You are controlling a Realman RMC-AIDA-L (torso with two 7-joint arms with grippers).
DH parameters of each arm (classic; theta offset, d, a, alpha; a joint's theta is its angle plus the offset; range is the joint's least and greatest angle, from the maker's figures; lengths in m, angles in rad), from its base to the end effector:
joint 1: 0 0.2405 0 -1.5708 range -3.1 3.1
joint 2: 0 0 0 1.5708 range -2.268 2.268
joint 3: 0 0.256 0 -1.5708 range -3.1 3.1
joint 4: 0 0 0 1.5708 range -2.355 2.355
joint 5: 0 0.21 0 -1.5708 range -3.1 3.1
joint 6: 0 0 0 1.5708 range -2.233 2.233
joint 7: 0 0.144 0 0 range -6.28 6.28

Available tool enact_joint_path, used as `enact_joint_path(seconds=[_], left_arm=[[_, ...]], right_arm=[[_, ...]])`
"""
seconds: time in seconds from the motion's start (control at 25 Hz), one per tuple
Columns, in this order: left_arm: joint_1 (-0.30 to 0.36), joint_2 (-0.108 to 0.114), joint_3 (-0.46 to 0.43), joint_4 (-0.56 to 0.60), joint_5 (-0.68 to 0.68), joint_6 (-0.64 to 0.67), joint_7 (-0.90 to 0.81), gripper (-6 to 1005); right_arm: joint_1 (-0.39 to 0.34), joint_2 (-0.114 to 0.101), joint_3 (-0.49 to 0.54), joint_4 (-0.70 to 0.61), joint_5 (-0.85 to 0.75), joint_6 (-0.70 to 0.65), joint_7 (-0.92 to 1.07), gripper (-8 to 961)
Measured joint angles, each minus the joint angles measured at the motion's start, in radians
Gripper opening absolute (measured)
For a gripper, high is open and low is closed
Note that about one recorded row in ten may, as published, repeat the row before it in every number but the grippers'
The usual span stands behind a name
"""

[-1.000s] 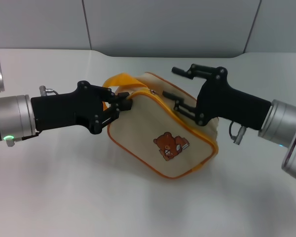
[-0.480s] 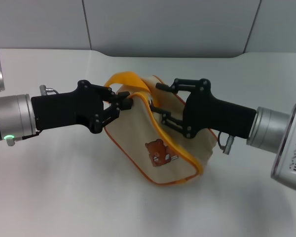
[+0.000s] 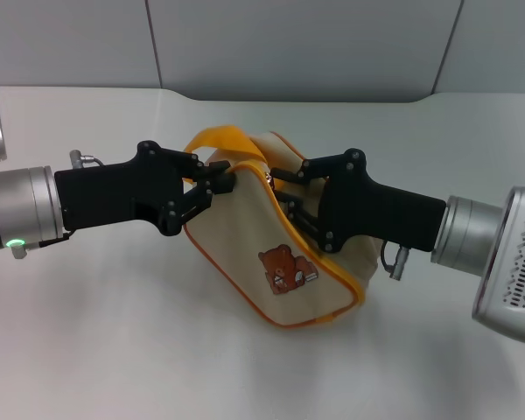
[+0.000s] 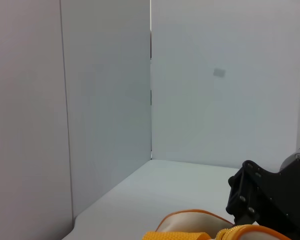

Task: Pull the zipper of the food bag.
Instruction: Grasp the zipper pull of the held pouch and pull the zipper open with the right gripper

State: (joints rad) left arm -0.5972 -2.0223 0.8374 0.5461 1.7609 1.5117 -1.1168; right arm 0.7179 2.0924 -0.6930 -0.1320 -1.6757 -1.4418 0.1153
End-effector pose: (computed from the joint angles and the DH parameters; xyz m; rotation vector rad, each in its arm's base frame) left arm -0.2330 0.3538 0.0012 -2.7065 -0.2206 -0.7912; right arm 0.2085 0.3401 -0.0694 -2.3856 -0.5588 0.7731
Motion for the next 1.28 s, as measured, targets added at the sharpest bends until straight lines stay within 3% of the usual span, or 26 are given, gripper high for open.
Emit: enact_joint_path(seconds=[0.16,0.6,0.84,1.04,1.08,1.28], left_arm=[[0.002,-0.004,0.0,0.0,0.0,0.001,0.0,91],[0.004,-0.009,-0.001,0.0,-0.001,0.0,-0.006,88],[0.007,-0.009,-0.041,-0.007,-0.001,-0.003,-0.01,88],[0.025,-0.008,-0.108,-0.027,-0.002,-0.041,-0.01,88],[0.029,-0.007,-0.122,-0.037,-0.002,-0.045,-0.009,88],[0.04,-0.003,-0.144,-0.054,-0.003,-0.044,-0.003,88]], right_arm=[[0.003,0.0,0.007,0.009,0.001,0.0,-0.001,153],[0.014,0.0,0.003,0.017,0.003,0.025,0.009,108],[-0.003,-0.003,0.001,0.012,-0.003,0.023,0.023,-1],[-0.096,-0.01,-0.001,-0.07,-0.095,0.007,0.117,2],[-0.146,-0.008,-0.001,-0.137,-0.145,-0.013,0.185,4],[-0.224,-0.008,0.018,-0.197,-0.148,-0.085,0.231,9]])
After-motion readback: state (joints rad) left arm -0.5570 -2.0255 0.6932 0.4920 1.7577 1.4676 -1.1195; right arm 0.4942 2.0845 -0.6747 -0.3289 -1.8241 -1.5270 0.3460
